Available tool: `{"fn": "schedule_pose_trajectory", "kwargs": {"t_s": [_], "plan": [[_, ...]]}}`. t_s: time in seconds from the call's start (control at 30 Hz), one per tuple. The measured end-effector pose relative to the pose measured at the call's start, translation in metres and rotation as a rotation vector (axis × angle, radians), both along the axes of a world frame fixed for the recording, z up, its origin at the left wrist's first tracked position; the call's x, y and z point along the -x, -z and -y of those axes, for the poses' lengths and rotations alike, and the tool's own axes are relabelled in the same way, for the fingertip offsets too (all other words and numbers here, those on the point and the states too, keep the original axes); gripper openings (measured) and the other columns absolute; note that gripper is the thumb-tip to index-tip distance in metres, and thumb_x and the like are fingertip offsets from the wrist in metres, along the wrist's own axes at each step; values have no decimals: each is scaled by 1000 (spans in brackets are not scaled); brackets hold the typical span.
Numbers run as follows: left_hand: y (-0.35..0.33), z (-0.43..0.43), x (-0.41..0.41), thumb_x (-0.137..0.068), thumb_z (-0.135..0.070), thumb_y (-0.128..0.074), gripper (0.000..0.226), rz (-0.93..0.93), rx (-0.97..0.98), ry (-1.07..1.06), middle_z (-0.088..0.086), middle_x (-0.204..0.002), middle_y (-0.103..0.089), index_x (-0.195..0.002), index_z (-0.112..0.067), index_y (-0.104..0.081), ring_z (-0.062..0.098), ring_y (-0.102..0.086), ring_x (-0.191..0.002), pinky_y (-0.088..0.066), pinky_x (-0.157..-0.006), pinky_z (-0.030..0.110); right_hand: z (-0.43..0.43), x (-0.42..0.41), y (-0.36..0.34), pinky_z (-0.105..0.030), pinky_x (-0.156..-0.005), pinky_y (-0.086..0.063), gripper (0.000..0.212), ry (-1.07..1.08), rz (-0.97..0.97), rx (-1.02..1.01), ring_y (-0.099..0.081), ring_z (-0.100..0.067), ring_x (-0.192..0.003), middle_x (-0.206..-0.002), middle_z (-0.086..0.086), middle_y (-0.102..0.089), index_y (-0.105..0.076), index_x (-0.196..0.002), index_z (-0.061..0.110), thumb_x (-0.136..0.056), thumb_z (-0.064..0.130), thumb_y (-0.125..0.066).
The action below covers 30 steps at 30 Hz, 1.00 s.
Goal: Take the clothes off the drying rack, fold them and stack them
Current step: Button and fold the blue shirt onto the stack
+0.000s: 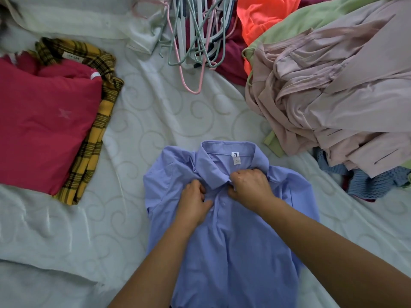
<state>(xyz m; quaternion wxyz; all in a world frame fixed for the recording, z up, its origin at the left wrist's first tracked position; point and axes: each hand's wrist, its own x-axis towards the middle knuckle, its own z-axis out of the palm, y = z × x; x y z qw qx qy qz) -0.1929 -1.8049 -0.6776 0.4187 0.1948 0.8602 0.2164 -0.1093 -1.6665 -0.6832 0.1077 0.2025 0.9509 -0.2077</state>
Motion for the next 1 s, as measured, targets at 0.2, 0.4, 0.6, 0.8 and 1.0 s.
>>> {"fn": "schedule_pose_trajectory", "kwargs": {"t_s": [0.2,0.4,0.6,0.8,1.0], "plan": [[-21,-3,-7,-72,-20,-67,30,-268,-289,106,-5,-81,-47,-79,-24,-39,18,-42,-82,-36,-76,30,-9,-10,-11,-29,-56,-26,55,29,29,132,-53,-27,-62,-61,-6,-54,-20,-57,24,-72,27,-73],[-34,-57,17,-74,-34,-71,39,-501,-123,663,-2,-115,-61,-110,-21,-60,17,-49,-119,-14,-107,45,-32,-37,-43,-33,-79,-37,38,126,17,273,-53,-26,-95,-95,1,-64,-60,-108,14,-77,33,-71],[-46,-71,38,-92,-24,-48,20,-361,-11,633,-2,-109,-63,-104,-20,-64,17,-50,-114,-7,-97,30,-34,-55,-36,-34,-61,-43,26,44,-284,22,-46,-19,-73,-69,1,-58,-68,-75,16,-76,35,-50],[-48,-57,39,-86,-21,-64,11,25,-148,214,5,-85,-67,-86,-11,-69,23,-60,-87,-40,-94,37,-30,-63,-32,-31,-79,-30,9,5,-364,-158,-59,-17,-81,-73,5,-64,-66,-71,19,-74,20,-58],[-68,-51,49,-86,-11,-64,5,200,-269,55,-7,-69,-59,-83,-7,-66,-9,-49,-57,-38,-64,10,-42,-57,-50,-31,-67,-28,26,46,-435,-275,-49,-20,-72,-64,4,-63,-66,-66,16,-82,33,-55]]}}
